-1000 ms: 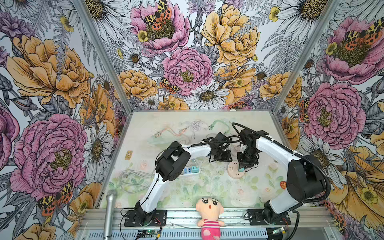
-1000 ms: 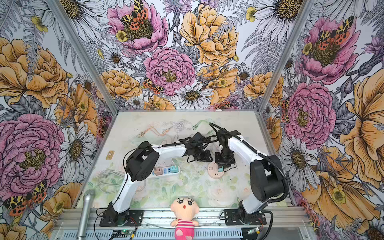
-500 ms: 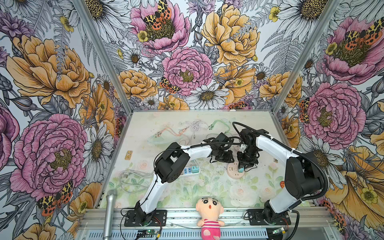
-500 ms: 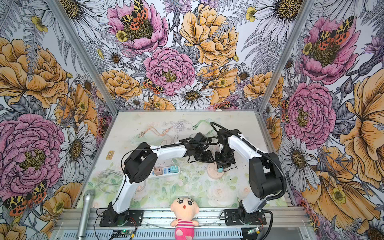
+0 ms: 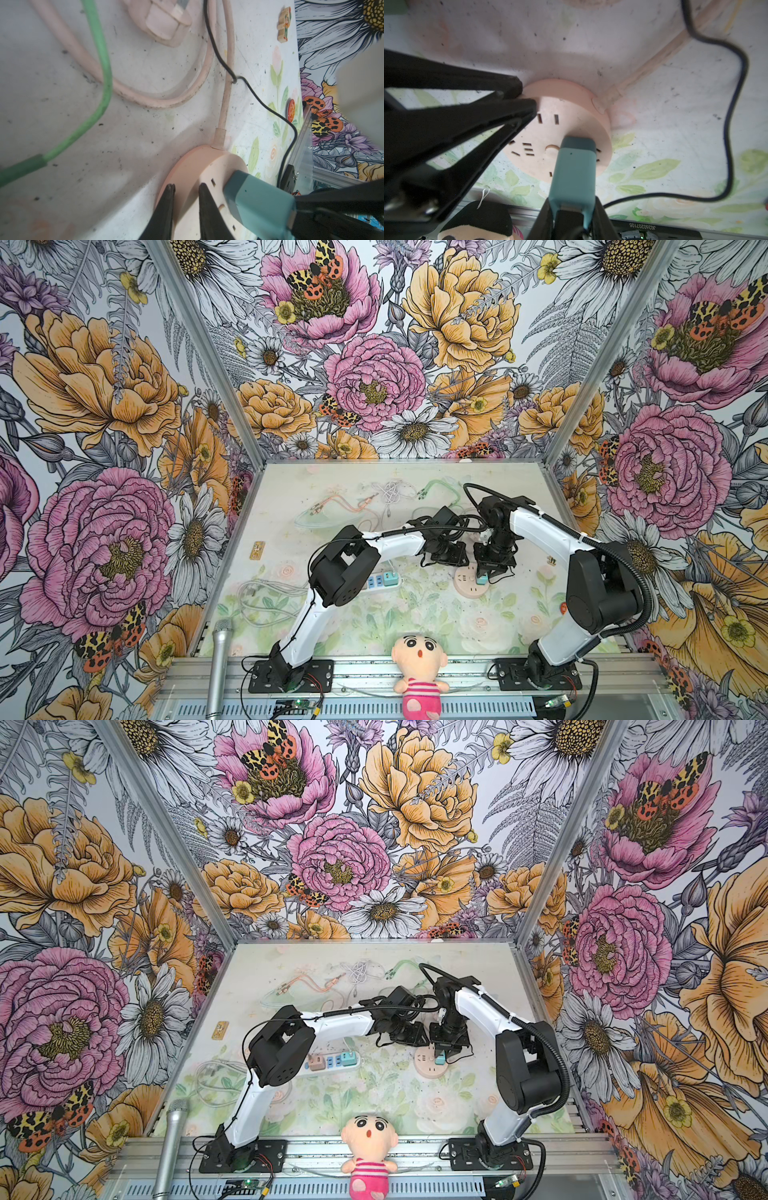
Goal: Insert the plug
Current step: 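Open the right gripper and lift it off the teal charger while the left arm rises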
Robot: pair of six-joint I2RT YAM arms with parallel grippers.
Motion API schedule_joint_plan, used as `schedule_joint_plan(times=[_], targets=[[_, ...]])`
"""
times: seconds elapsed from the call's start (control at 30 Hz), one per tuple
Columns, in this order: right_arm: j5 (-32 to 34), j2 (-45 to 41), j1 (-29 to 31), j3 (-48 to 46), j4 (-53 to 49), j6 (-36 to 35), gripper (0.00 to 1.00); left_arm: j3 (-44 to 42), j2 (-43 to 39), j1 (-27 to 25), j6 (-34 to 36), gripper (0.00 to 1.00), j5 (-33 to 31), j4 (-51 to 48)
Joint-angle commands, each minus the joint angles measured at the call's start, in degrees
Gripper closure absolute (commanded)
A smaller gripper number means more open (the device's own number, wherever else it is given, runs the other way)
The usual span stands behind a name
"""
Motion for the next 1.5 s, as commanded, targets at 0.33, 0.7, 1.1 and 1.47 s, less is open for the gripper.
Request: schedule_joint_plan(times=[0.33, 0.7, 1.1, 1.47], targets=[[1.34, -0.48, 0.80, 3.24, 7.30, 0.02, 0.64, 0.85, -3.07, -1.13, -0.05, 0.76, 0.48, -1.37], [0.87, -11.06, 0.84, 2.43, 5.79, -0.65, 0.52, -1.24, -5.93, -0.16, -0.22, 0.74, -1.46, -1.86], [6.21, -22.66, -1.06, 4.89, 3.96, -1.66, 0.45, -6.72, -18.03, 4.93, 8.17, 0.59, -4.11, -12.33], [3.99, -31.47, -1.42, 2.35, 11.62, 3.54, 0.43, -1.28, -14.78, 8.47, 13.40, 0.50, -11.08, -21.27]])
